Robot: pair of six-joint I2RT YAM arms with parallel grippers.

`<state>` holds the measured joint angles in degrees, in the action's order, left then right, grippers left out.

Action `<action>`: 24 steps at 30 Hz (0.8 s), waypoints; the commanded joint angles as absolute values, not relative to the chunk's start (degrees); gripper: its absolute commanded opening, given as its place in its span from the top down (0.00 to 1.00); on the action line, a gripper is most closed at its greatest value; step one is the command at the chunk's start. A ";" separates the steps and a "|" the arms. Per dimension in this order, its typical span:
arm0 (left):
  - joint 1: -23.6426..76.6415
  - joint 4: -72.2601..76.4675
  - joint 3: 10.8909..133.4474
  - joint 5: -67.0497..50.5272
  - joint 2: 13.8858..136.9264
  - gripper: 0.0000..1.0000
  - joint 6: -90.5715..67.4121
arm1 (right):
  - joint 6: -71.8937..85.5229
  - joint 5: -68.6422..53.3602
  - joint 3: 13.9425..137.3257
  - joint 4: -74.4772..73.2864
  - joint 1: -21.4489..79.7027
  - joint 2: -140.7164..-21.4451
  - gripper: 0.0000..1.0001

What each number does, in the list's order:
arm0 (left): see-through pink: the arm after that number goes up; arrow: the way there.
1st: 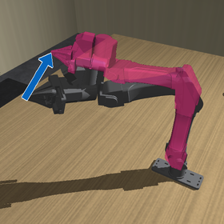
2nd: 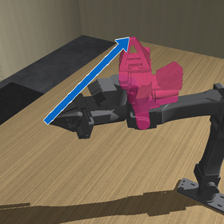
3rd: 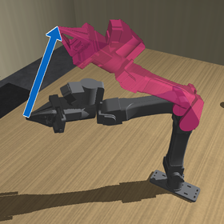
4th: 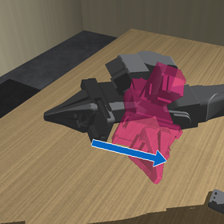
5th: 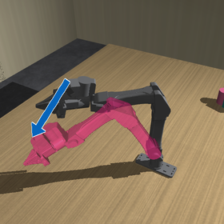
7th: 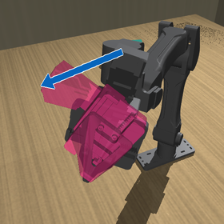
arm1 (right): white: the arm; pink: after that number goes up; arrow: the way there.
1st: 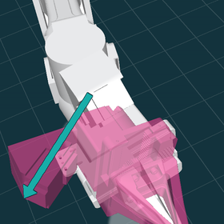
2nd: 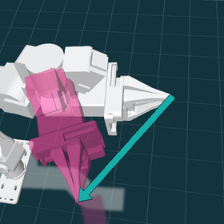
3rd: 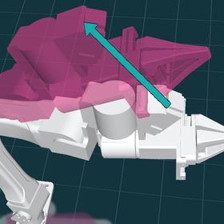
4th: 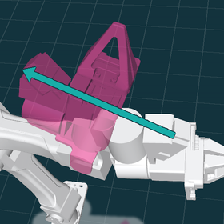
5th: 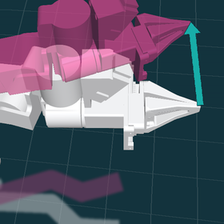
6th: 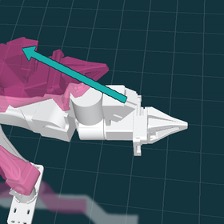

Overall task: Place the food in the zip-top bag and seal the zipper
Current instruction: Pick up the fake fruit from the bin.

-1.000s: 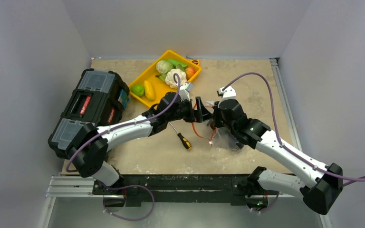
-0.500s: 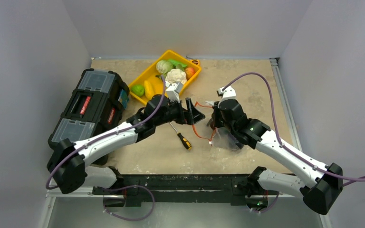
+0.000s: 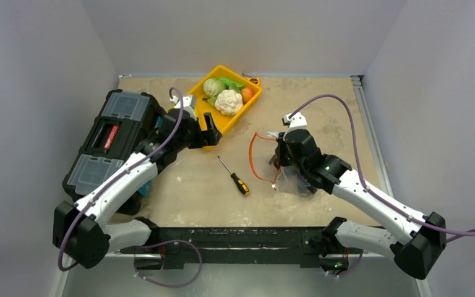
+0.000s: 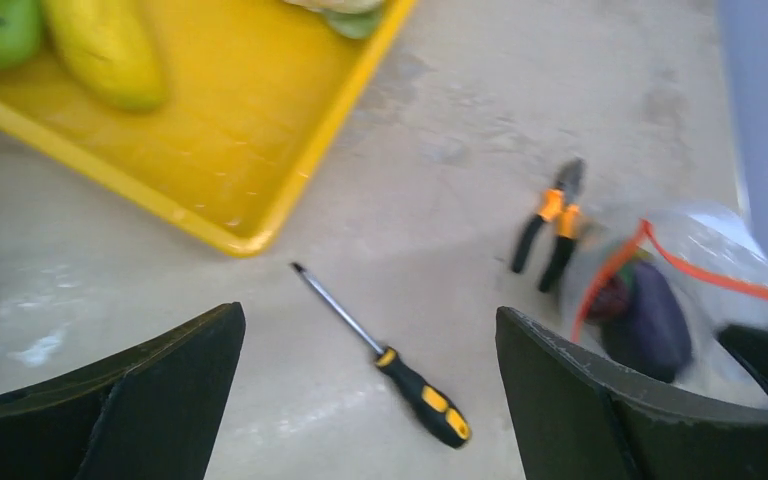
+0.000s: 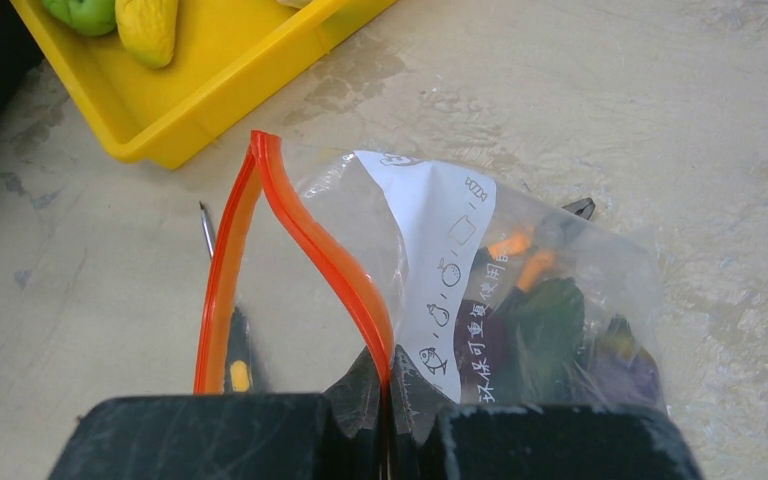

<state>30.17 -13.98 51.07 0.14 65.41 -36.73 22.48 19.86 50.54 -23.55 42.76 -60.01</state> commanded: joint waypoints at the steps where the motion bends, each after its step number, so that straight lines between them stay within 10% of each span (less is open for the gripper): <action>1: 26.96 -32.66 65.42 14.56 75.28 0.03 -27.71 | 22.60 19.58 51.15 -21.57 42.98 -60.43 1.00; 24: 16.47 -42.74 101.30 16.39 119.22 0.12 -28.26 | 22.07 20.03 51.07 -22.27 42.97 -60.84 1.00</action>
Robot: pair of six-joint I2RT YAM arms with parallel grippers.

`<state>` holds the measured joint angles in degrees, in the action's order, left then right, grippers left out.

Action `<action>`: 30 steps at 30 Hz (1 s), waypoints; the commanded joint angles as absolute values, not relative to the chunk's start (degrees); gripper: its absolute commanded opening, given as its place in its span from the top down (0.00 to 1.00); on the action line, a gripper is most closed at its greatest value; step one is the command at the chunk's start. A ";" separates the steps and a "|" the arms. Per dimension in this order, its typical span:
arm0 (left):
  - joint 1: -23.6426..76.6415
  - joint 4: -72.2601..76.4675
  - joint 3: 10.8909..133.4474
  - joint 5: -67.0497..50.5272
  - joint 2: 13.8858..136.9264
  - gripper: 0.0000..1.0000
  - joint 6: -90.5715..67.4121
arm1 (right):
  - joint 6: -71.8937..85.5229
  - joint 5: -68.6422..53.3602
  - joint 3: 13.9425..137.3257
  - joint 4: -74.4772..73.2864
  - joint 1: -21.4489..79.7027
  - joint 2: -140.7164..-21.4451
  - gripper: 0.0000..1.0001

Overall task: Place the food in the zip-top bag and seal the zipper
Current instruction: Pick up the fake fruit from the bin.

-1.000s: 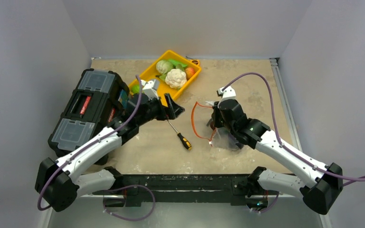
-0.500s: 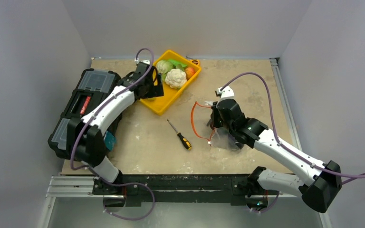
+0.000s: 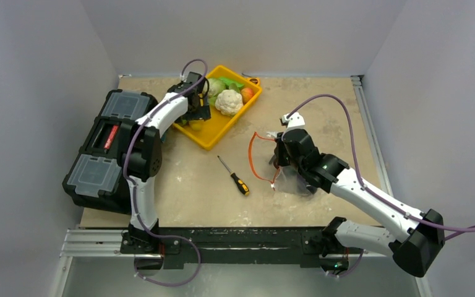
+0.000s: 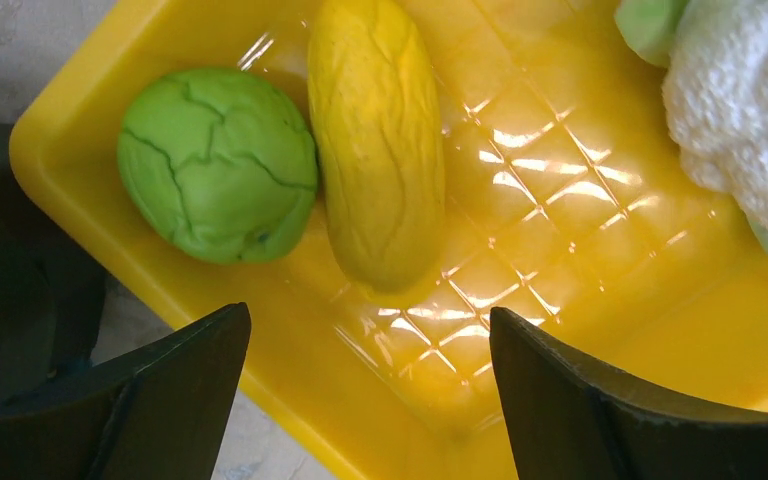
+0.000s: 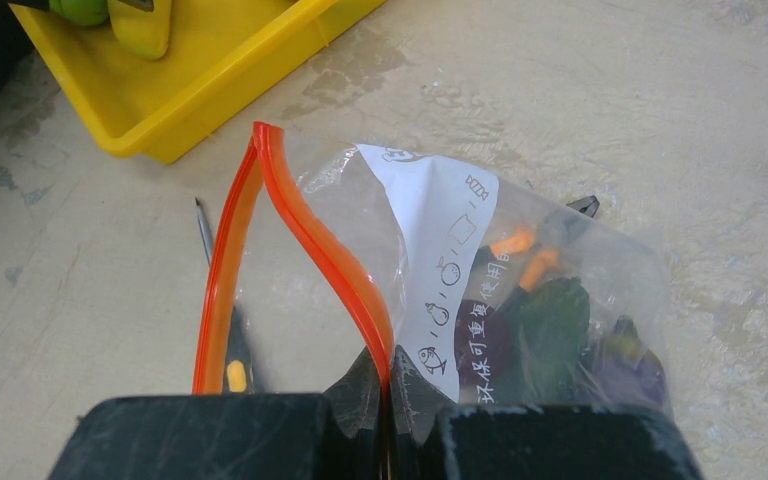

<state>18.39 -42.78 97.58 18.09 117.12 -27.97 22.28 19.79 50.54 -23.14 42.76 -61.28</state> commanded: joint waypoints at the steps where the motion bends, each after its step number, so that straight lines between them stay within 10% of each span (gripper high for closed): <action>1: 16.18 -42.40 101.41 15.61 119.65 0.14 -28.22 | 22.14 20.04 51.08 -22.22 42.98 -60.82 1.00; 14: 16.00 -41.97 104.03 14.23 125.96 0.25 -27.07 | 22.27 20.58 51.20 -22.65 42.98 -61.28 1.00; 30: 16.02 -41.41 101.73 1.99 115.78 0.80 -23.38 | 22.59 21.17 51.88 -23.65 42.97 -60.38 1.00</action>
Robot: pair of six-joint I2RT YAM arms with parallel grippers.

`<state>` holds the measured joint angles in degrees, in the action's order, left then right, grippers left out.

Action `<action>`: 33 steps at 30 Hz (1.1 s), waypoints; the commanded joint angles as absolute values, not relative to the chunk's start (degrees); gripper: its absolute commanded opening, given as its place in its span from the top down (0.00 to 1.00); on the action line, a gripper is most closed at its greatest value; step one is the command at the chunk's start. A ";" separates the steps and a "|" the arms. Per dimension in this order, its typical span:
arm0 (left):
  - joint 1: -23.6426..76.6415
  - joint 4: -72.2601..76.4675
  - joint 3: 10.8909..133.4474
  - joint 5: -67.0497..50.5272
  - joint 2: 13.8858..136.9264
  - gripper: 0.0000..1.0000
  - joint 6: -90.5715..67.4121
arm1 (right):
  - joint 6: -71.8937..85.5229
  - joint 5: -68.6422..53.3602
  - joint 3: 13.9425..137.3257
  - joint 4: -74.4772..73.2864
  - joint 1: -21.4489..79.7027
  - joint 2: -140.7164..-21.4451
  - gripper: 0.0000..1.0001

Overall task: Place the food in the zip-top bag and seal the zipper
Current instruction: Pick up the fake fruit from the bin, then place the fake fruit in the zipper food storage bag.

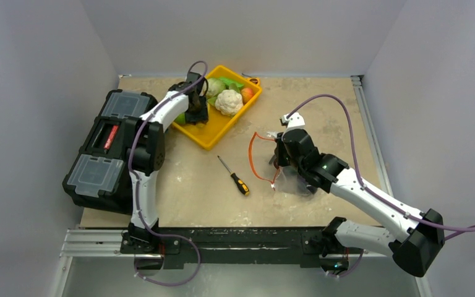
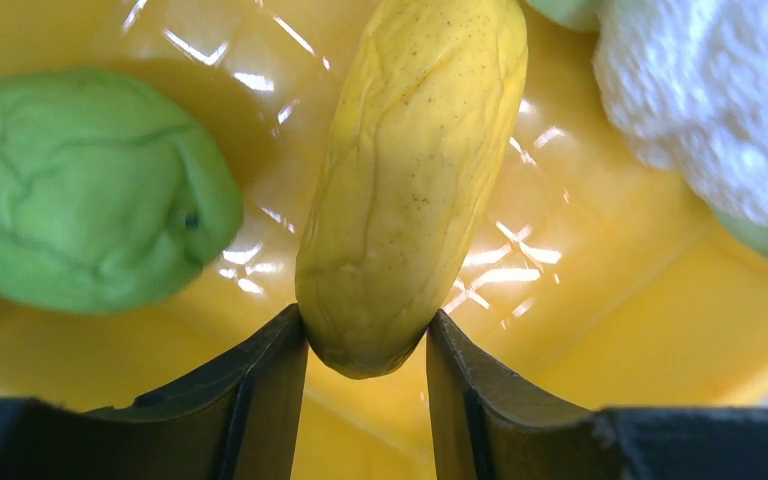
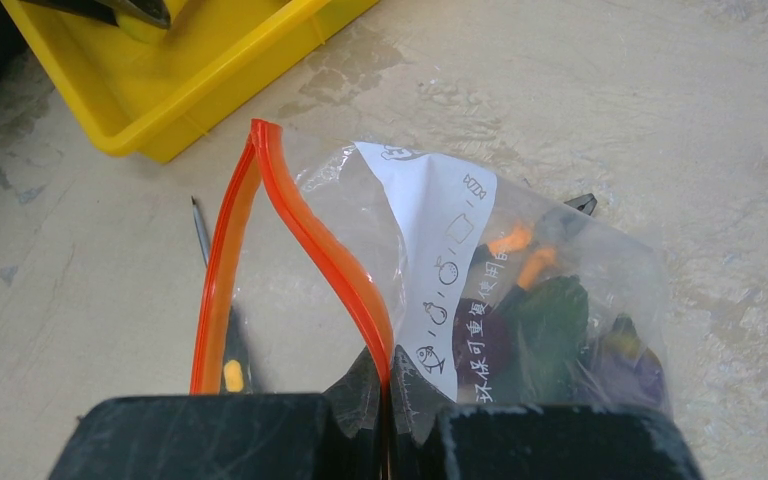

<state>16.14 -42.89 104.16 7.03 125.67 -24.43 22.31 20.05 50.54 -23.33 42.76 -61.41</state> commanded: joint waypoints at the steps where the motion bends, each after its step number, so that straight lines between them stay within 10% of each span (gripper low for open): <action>1: 16.01 -40.93 100.56 1.30 114.02 0.82 -23.38 | 22.67 21.18 52.00 -23.71 42.98 -60.31 1.00; 22: 18.69 -35.77 70.90 -39.68 82.00 0.97 -27.37 | 23.44 18.73 52.21 -21.23 42.98 -62.05 1.00; 33: 37.53 -32.38 59.26 -36.72 73.43 0.93 -35.54 | 23.05 18.27 52.40 -21.06 42.98 -64.26 1.00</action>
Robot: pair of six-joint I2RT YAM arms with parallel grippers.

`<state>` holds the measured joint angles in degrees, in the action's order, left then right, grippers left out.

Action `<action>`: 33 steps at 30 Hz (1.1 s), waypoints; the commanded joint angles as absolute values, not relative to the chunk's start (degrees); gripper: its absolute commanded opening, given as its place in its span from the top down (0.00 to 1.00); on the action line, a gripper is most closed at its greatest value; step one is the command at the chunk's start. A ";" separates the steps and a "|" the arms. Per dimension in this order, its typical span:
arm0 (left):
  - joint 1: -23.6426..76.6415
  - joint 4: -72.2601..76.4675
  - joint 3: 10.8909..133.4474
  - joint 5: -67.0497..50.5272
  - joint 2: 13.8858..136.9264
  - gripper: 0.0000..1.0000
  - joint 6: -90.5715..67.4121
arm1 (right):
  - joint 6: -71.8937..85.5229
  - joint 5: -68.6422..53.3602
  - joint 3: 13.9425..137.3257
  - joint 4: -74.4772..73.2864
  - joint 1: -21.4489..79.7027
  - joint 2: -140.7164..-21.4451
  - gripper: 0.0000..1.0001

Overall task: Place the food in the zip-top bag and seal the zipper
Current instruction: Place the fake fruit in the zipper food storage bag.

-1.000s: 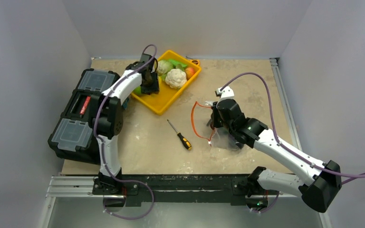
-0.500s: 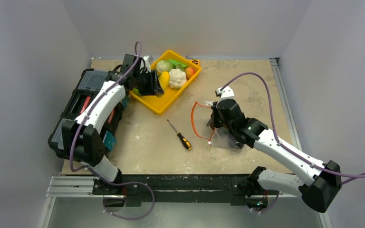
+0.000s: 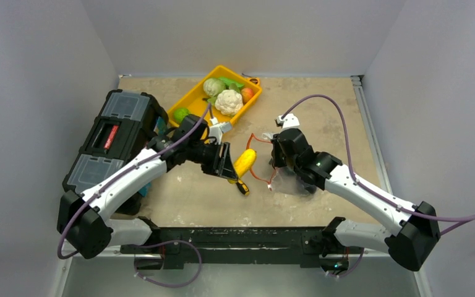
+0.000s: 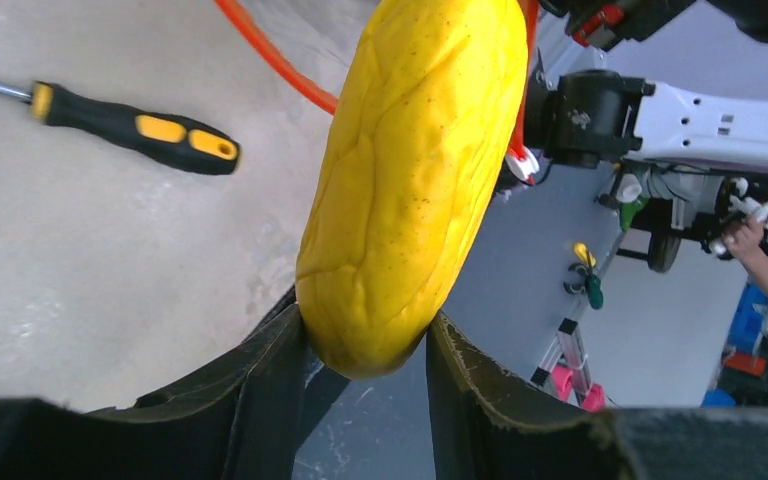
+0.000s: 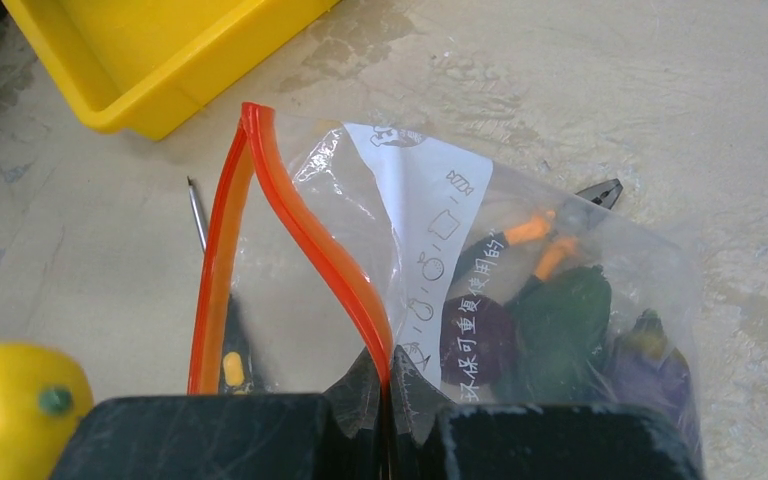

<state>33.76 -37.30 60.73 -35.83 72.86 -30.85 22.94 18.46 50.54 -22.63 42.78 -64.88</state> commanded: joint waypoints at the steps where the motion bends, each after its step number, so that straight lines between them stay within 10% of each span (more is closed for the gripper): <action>1: 38.41 -31.55 59.38 -37.02 74.65 0.93 -36.23 | 23.05 18.29 52.38 -21.21 43.00 -64.13 1.00; 33: 41.60 -27.86 78.90 -42.64 97.04 0.70 -42.34 | 17.04 7.15 45.91 -14.11 43.13 -52.87 1.00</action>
<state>41.34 -29.02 73.76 -40.40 96.07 -42.76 18.48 9.23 46.37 -17.10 42.76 -55.11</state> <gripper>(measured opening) 0.421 0.003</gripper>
